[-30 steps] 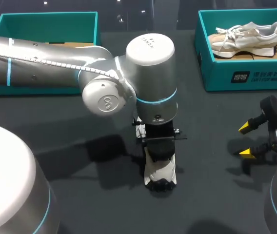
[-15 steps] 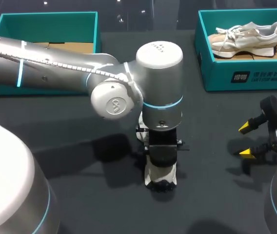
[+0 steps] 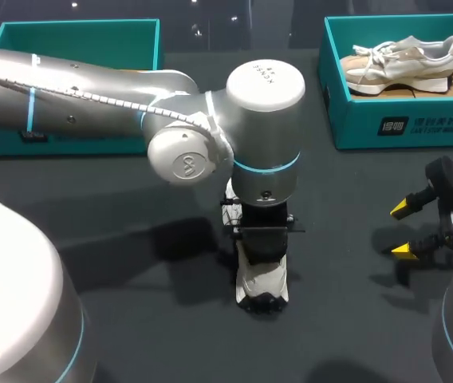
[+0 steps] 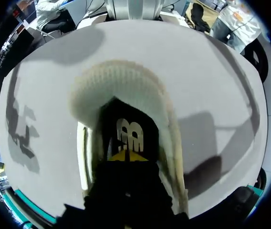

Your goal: Take the shoe out of the shoebox, open the shoe tongue, remove and reinsert the insole, then place the shoe into the shoebox

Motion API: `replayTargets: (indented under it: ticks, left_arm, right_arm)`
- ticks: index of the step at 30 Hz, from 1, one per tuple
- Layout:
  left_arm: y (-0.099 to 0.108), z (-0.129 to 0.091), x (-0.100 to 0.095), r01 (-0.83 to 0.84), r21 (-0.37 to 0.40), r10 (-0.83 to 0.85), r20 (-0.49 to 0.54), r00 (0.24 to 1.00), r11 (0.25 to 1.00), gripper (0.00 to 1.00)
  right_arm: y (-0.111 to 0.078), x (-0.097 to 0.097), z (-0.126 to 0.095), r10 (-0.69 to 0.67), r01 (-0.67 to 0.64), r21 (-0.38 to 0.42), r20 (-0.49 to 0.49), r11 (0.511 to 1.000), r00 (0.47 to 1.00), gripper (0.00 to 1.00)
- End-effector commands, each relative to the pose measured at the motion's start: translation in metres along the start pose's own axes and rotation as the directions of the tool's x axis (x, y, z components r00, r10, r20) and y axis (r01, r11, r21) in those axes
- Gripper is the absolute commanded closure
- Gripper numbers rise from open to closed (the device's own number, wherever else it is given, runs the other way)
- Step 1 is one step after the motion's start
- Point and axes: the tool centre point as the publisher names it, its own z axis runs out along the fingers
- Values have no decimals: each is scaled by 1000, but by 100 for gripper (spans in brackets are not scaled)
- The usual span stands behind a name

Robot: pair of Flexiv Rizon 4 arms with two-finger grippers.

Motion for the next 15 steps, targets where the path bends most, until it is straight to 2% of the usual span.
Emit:
replayTargets:
  ticks: [1,6,15]
  left_arm:
    - [-6,-24,12,-6,-28,6,26,1000,1000,100]
    - [-3,-39,4,-13,-72,15,33,999,997,100]
    - [8,-34,-3,-10,-137,7,-22,1000,991,100]
  right_arm:
    - [0,2,0,0,0,3,4,1000,1000,0]
    - [0,2,0,0,0,3,4,1000,1000,0]
    - [0,2,0,0,0,3,4,1000,1000,0]
